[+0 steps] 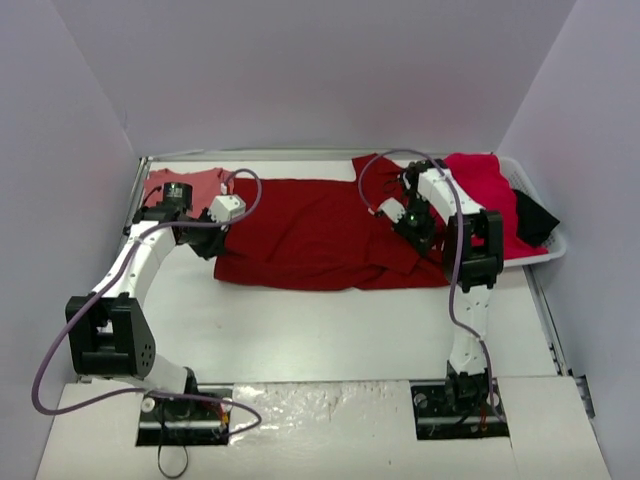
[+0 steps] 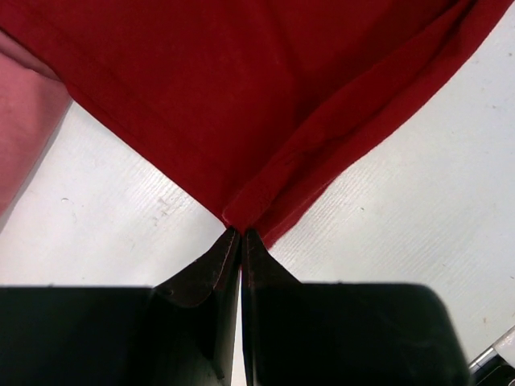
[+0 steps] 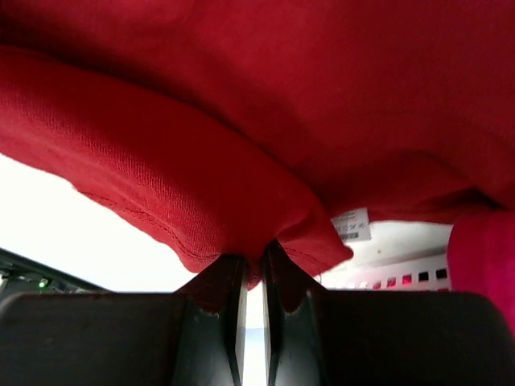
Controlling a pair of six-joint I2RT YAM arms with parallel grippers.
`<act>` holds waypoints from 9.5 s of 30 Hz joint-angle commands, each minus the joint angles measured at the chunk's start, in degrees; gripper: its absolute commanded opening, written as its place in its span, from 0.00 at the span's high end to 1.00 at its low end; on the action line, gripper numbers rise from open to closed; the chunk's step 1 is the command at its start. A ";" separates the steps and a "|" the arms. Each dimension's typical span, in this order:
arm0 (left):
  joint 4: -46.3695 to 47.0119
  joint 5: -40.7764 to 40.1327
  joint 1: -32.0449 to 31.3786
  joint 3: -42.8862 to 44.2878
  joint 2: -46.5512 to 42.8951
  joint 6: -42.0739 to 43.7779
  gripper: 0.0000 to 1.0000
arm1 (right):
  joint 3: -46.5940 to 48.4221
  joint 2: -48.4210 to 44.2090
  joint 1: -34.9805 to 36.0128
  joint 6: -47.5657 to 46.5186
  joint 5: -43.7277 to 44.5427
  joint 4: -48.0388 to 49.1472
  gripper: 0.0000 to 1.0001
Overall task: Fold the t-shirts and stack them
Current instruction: Fold the flattened tshirt in 1/3 of the way, then grap the side of the flattened tshirt furthest away from the robot with both arms
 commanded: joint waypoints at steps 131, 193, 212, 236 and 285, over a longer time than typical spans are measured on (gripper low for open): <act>6.38 -14.05 0.99 -28.41 -19.65 8.31 0.98 | -30.61 -23.03 -16.13 2.34 -13.99 16.79 0.39; -41.93 8.18 20.50 -13.56 -16.23 45.63 0.96 | -35.70 -31.64 -18.94 -8.74 -9.33 -3.86 0.69; -23.17 15.04 20.06 -6.70 -10.51 22.39 0.60 | -19.12 -26.11 -18.77 -5.23 -17.67 1.40 0.47; 20.62 -0.51 8.72 -1.61 -0.16 -13.57 0.61 | 26.50 9.74 0.03 8.14 -10.93 14.05 0.42; 21.42 -1.23 6.00 7.26 15.40 -10.25 0.50 | 23.88 16.88 6.19 7.43 7.71 33.40 1.00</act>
